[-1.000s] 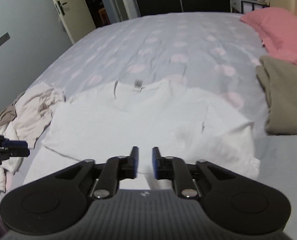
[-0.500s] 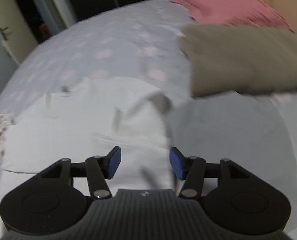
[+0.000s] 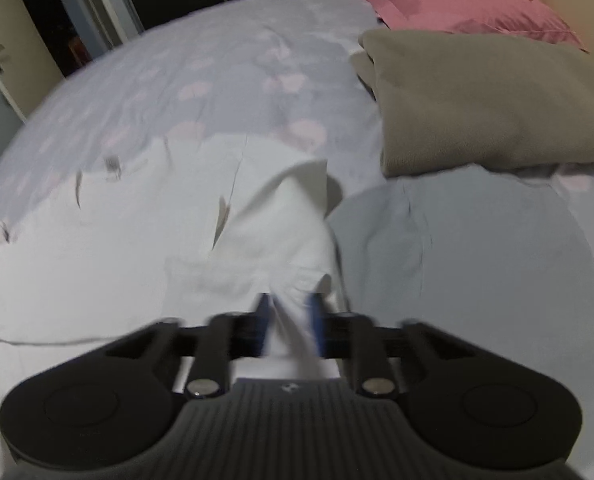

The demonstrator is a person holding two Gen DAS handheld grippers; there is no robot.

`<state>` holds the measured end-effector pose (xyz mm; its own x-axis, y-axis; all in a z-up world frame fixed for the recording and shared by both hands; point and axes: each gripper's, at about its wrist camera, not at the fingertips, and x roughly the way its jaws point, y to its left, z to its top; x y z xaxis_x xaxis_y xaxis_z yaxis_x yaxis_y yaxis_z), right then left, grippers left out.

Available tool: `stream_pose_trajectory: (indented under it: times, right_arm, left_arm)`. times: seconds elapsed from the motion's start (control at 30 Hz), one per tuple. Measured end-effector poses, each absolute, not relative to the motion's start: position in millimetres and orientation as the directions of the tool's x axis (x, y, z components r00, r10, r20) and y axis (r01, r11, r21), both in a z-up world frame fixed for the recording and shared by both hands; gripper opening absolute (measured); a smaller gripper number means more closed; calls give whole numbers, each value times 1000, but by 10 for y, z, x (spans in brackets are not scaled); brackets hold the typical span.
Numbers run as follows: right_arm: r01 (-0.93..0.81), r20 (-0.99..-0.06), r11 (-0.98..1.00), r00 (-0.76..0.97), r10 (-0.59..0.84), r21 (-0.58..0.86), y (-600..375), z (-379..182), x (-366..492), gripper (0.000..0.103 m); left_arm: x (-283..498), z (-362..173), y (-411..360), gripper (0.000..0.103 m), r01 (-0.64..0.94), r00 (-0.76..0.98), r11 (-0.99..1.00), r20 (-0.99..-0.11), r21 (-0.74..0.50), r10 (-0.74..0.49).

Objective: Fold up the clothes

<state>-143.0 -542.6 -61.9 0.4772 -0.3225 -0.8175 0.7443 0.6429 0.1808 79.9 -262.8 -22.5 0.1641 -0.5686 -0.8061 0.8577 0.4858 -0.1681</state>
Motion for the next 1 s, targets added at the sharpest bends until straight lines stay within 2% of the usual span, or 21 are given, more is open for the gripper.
stream_pose_trajectory:
  times: [0.1,0.37,0.43,0.6,0.67,0.83,0.9,1.0]
  right_arm:
    - [694,-776,687,548,-312,215,-5043,-460,-1336,4]
    - [424,-686,855,718,-118,298,-4103,-99,-699,4]
    - [382,-666,866,742,-80,322,-4022,-52,-552,4]
    - [325,-606,858,795,-21,397,-3938,92,-431,16]
    - [324,-598,861,801,-30,392,-3914,140,-477,33]
    - [388,-610,847,786,-97,365,-4049,150,-611,35]
    - [442,-625,826,767,-147,349,-4182,128,-710,39]
    - [519,-642,789,735,-217,328,-4390,96,-843,50]
  left_arm:
    - [723,-292,-2703,32,872,156,464,-812,-154,-562]
    - [541,-363,-2911,32,889,105,422,-815,-180,-569]
    - [529,-360,-2930,36,889,102,420,-814,-184,-572]
    - [528,-368,-2933,39,892,105,417,-817,-175,-567]
    - [530,-372,-2929,40,893,107,416,-819,-169,-563]
    - [513,-381,-2938,45,898,95,403,-816,-176,-570]
    - [488,-388,-2949,47,901,82,392,-814,-186,-575]
    - [428,-415,-2987,52,907,51,366,-811,-206,-583]
